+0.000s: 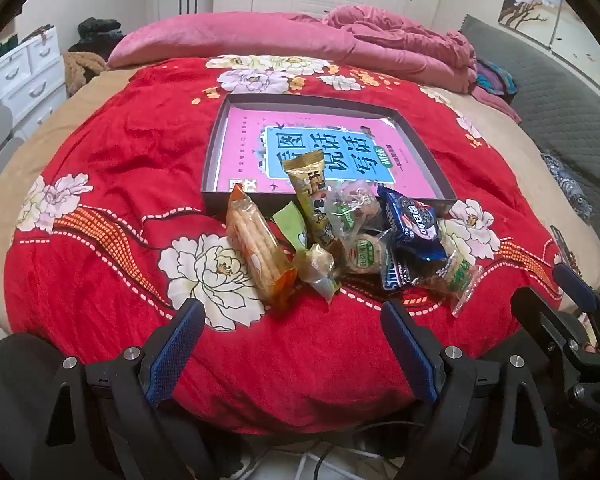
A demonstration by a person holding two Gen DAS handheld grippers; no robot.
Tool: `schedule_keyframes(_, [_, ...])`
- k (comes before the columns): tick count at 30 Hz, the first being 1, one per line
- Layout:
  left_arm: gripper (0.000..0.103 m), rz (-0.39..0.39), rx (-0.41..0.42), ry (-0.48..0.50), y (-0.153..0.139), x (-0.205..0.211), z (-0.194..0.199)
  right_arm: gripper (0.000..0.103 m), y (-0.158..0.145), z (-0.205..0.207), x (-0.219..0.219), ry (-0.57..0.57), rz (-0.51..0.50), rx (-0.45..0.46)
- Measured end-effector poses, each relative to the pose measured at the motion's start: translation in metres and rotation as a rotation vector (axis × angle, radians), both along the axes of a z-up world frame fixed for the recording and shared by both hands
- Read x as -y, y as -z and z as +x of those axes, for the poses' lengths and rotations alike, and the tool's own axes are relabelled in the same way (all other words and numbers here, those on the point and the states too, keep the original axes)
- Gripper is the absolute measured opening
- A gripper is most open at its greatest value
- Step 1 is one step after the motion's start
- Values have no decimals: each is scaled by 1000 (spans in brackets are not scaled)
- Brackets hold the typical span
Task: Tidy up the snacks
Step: 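Move both grippers toward the snack pile in front of the grey box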
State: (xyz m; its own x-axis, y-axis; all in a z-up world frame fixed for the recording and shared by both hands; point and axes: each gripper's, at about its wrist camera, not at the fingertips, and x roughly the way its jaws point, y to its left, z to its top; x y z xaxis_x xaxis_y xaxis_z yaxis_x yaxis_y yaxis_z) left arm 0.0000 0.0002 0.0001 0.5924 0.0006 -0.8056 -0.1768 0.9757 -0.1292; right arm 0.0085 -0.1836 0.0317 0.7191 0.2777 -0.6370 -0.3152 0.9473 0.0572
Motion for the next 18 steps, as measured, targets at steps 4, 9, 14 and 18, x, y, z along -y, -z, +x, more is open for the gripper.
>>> schedule_keyframes(4, [90,6,1,-3,0,-1,0,102,0,0,0,-2,-1,-4])
schedule_keyframes(9, [90,4,6,-8,-2,-4,-1,102,0,2,3,7,-1,-10])
schedule_keyframes(14, [90,6,7,-12,-2,-2,0,102,0,2,3,10,-1,-10])
schedule_keyframes(18, [90,6,13,-15,-2,-3,1,102,0,3,4,13,0,-9])
